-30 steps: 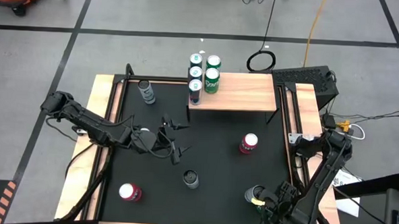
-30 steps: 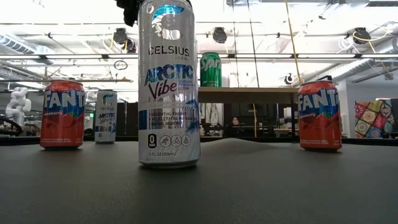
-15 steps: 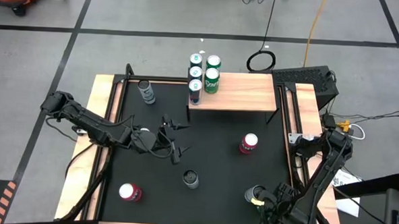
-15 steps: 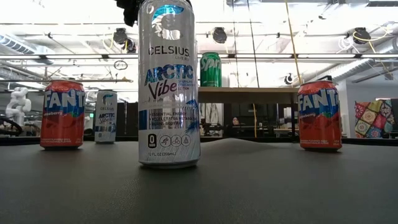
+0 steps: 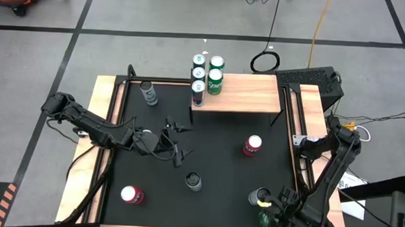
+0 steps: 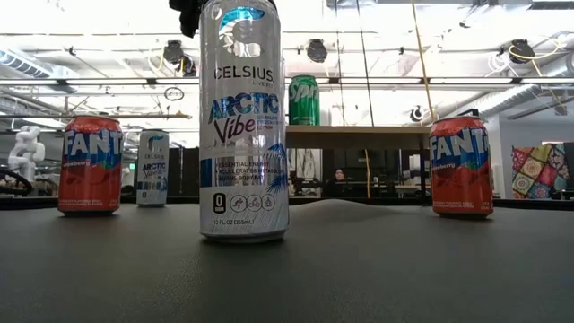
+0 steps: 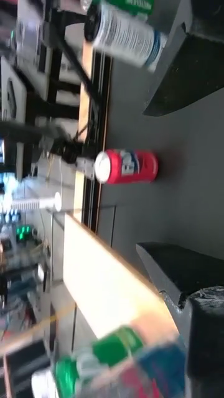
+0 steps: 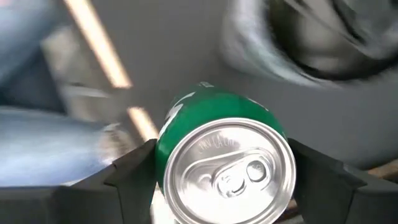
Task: Place canned beverage on shelf
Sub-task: Put the green soda can on the shelf aligned with the other green soda cans
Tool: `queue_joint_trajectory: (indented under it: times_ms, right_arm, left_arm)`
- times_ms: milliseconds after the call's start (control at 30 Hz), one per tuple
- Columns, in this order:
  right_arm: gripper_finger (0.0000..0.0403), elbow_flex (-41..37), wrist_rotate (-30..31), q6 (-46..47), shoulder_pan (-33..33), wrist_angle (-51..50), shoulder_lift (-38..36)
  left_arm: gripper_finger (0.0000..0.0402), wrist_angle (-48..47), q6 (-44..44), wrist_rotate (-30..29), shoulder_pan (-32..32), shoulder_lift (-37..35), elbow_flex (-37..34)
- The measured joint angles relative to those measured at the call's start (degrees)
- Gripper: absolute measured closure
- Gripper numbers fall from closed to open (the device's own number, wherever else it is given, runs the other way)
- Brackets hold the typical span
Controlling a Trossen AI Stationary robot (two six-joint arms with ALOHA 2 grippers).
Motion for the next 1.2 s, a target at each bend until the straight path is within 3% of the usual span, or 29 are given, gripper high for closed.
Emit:
queue_joint_trajectory:
  times_ms: [167,300,467,567,833,967,1200]
  right_arm:
    - [0.0117,6.34,4.26,-9.77,-0.53,10.08,-0.60]
    - [0.0117,12.13,9.58,-21.21,-1.78,12.53,-0.33]
    - [0.0117,17.69,19.10,-31.19,-5.95,2.29,-0.37]
    - [0.0115,18.64,20.59,-35.27,-10.71,-4.04,-0.37]
    - [0.0111,18.75,20.26,-53.24,-22.50,0.08,-0.37]
    - [0.0111,18.75,20.28,-57.35,-26.70,-0.29,-0.37]
    - [0.0109,18.75,20.11,-64.45,-30.66,4.88,-0.37]
  left_arm:
    - [0.0054,1.17,0.02,8.84,-0.13,1.73,-0.02]
    - [0.0054,6.87,0.04,13.75,-0.11,3.91,-0.04]
    - [0.0054,14.15,0.20,24.14,-0.07,6.45,-0.04]
    - [0.0054,18.86,0.29,30.24,-0.13,8.29,-0.03]
    - [0.0032,23.27,0.10,31.23,1.46,13.99,0.63]
    - [0.0006,23.00,0.13,31.21,2.04,15.90,2.09]
    - [0.0006,22.71,0.20,29.64,3.07,18.69,4.07]
